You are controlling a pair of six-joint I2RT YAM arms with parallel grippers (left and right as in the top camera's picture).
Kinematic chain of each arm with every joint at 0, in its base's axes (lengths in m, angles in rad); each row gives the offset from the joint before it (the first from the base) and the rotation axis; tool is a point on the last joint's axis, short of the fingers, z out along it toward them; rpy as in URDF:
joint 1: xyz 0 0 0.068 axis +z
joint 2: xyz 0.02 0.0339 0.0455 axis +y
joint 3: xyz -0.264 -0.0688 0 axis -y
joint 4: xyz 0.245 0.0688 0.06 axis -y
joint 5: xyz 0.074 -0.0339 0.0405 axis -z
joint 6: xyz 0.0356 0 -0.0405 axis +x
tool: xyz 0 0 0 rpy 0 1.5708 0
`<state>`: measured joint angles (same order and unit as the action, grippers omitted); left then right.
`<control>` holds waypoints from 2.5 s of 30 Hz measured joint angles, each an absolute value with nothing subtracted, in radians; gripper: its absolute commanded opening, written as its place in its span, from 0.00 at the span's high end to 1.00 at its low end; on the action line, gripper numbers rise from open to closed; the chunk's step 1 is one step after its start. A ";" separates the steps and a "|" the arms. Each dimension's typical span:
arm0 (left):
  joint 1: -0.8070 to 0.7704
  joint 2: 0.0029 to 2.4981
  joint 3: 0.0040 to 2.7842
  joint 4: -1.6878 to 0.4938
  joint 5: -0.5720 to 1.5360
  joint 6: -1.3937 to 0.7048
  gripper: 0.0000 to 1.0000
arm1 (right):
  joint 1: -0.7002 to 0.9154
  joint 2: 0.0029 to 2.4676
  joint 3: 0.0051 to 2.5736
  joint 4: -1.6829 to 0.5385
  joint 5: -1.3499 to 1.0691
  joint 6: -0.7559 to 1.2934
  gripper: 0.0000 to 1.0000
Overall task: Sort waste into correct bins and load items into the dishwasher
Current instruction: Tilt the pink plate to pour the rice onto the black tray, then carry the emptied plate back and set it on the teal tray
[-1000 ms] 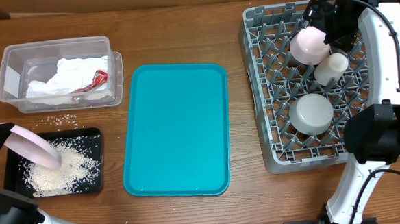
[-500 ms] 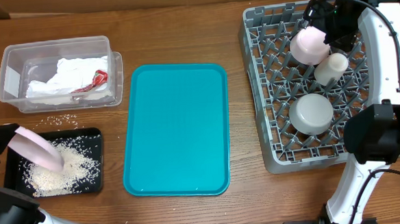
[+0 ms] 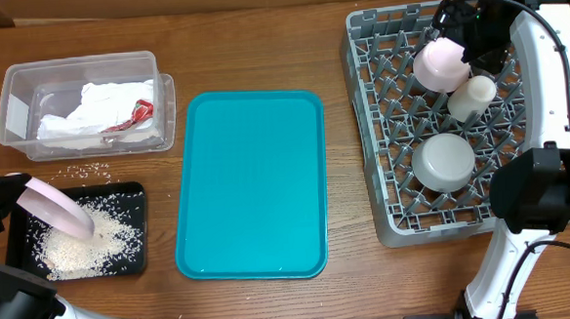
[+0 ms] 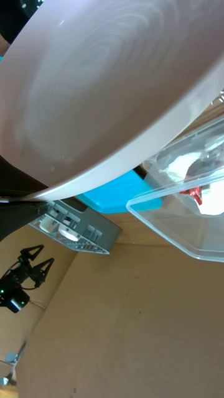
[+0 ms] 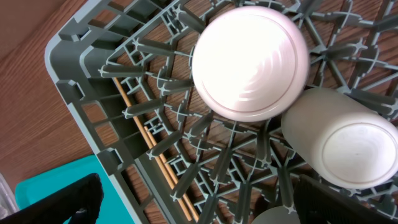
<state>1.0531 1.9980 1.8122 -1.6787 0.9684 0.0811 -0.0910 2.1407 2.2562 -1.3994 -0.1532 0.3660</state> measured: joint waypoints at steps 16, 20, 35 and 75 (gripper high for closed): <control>1.014 1.986 1.785 -1.685 1.001 0.087 0.96 | -0.091 2.141 2.256 -1.399 -0.154 0.366 0.00; 1.014 1.982 1.784 -1.687 1.000 0.084 0.96 | -0.091 2.141 2.256 -1.399 -0.154 0.366 0.00; 0.699 1.784 1.771 -1.687 0.956 0.023 0.96 | -0.091 2.141 2.256 -1.399 -0.154 0.366 0.00; -0.524 2.111 1.808 -1.320 -0.030 -0.599 0.29 | -0.091 2.141 2.256 -1.400 -0.154 0.366 0.00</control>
<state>-0.5243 2.1113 1.8080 -1.3197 -0.0299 -0.5995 -0.0910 2.1407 2.2562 -1.3998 -0.1535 0.3656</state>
